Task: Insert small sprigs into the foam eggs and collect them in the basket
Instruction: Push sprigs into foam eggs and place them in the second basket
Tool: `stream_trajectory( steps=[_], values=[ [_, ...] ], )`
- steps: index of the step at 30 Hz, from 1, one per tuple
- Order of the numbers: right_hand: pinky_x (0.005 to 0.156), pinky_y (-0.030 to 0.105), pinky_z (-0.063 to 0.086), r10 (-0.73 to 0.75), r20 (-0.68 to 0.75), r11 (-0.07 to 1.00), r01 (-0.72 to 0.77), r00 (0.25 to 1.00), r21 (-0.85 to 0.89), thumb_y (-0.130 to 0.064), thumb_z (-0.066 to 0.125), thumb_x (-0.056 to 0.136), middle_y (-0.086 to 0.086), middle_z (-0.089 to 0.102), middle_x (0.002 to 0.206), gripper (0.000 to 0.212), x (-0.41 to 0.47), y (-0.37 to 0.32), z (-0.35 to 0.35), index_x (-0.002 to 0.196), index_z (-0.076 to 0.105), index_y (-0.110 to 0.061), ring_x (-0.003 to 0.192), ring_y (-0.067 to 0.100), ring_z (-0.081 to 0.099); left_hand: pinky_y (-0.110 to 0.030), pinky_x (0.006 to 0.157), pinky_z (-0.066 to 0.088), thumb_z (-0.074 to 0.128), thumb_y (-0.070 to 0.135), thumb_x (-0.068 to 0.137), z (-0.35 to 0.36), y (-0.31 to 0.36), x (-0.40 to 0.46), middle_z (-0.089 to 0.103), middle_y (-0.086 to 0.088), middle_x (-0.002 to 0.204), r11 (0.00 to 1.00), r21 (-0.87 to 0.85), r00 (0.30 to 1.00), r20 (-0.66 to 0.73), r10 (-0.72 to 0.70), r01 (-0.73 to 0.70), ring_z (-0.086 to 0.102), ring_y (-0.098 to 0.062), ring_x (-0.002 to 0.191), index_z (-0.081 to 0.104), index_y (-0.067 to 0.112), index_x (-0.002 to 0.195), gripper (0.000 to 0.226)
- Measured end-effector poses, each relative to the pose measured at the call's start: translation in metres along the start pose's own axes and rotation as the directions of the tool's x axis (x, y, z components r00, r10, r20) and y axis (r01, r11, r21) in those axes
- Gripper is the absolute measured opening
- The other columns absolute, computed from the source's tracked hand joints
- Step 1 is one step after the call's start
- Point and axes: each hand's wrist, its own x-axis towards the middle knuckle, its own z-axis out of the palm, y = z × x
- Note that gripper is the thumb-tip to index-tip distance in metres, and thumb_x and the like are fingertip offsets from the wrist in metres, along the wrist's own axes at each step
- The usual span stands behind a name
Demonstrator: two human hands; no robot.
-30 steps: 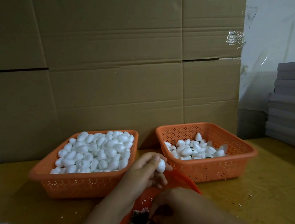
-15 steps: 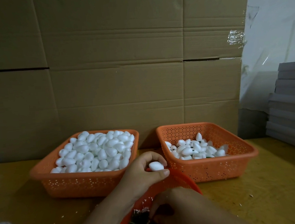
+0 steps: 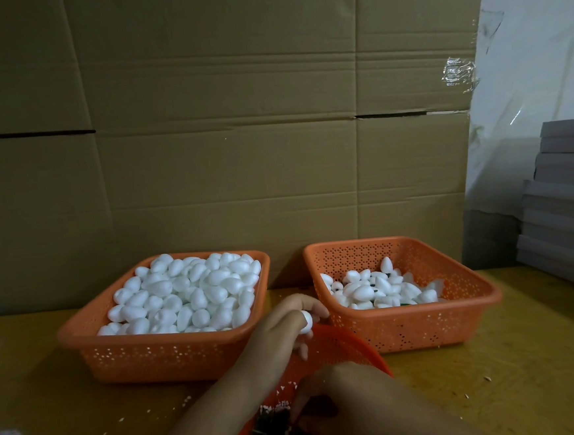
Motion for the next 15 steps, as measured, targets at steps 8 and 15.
stream_trajectory(
  steps=[8,15],
  values=[
    [0.079,0.011,0.043,-0.01,0.004,1.0,0.01,1.0,0.016,-0.035,0.055,0.092,-0.011,0.067,0.108,0.023,0.0,0.002,0.0,0.111,0.065,-0.028,0.098,0.004,0.061,-0.016,0.07,0.048,0.052,0.009,0.099,0.0,-0.007,0.004,0.068,0.016,0.096,0.983,0.159,0.996,0.029,0.089,-0.092,0.055,0.007,0.067,0.063,0.037,0.115,0.034],
    [0.08,0.015,0.045,-0.008,-0.01,1.0,0.009,1.0,0.029,-0.036,0.056,0.092,-0.01,0.068,0.104,0.024,-0.001,0.0,0.0,0.11,0.066,-0.025,0.088,-0.001,0.057,-0.015,0.061,0.046,0.052,0.025,0.099,0.001,-0.013,0.004,0.059,0.008,0.061,0.971,0.204,0.992,0.017,0.128,-0.129,0.054,0.0,0.056,0.069,0.042,0.101,0.024]
  ],
)
